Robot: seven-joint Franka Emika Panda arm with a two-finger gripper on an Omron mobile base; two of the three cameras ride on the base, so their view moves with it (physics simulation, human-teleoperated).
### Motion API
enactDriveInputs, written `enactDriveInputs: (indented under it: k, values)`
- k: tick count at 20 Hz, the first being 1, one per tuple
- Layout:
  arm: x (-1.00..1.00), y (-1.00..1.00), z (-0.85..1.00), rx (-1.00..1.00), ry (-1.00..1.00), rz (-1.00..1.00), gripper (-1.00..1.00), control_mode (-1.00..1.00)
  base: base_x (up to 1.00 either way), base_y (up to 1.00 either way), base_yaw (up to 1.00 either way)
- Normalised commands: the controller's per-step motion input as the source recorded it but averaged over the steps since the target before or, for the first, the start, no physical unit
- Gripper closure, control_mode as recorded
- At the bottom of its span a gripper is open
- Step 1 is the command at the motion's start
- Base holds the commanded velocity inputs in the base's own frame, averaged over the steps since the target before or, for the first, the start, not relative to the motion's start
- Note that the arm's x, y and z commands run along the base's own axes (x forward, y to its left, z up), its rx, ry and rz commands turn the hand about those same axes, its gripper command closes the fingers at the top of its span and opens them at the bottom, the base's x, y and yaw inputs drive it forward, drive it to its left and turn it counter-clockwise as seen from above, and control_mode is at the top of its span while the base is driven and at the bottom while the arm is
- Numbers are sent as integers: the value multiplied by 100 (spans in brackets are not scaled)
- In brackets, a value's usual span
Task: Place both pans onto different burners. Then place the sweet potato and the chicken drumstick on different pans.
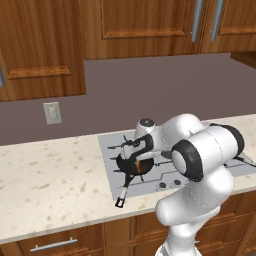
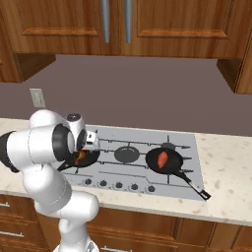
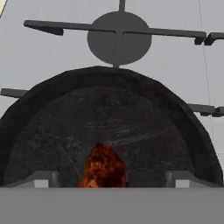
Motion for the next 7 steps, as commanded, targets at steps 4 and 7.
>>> enactDriveInputs:
  k: [4,7]
  values:
    - [-1,-4,76,2,-4,0,-100,-100,0,0,0]
    - [-8,-19,80,4,0,0,-100,-100,0,0,0]
